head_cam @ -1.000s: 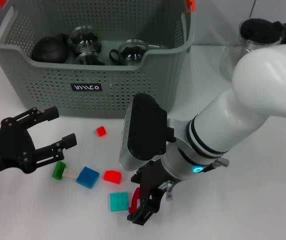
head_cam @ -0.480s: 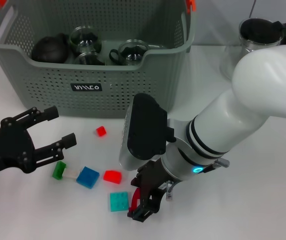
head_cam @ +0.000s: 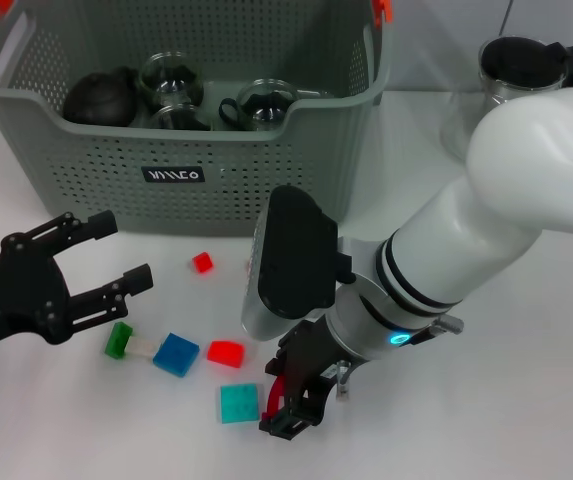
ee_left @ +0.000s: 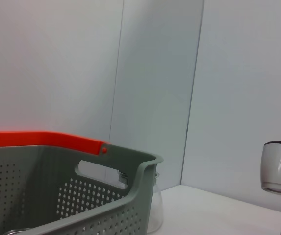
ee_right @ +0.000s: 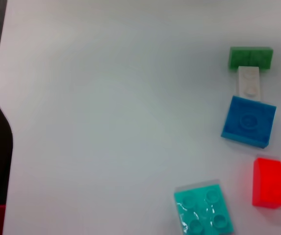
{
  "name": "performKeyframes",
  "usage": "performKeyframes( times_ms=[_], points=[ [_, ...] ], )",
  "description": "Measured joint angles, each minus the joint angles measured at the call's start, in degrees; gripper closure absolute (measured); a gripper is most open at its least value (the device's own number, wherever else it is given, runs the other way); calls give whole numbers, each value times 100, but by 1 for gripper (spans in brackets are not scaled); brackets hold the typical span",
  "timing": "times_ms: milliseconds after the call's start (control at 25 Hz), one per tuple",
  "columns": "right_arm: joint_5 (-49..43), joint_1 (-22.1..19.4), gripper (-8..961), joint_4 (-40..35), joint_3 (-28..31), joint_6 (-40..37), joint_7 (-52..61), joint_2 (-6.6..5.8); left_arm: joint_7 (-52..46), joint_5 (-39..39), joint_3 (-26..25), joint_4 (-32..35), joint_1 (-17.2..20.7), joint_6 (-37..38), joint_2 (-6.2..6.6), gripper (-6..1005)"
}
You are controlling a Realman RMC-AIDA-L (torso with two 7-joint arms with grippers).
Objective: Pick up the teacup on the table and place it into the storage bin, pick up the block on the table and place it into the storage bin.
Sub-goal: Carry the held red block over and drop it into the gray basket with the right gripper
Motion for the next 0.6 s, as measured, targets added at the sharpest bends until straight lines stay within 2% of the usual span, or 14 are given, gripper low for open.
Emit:
performKeyframes(
  times_ms=[80, 320, 600],
  points=[
    [-7, -16, 295, -20, 14, -17, 26, -14, 0, -7, 0, 0, -4, 0, 0, 201],
    [-51, -89, 295, -59, 137, -91, 89, -78, 0, -28, -2, 0, 7, 6, 0, 201],
    [-458, -399, 295, -394, 908, -463, -1, -99, 0, -34, -30, 8, 19, 14, 1, 201]
  ],
)
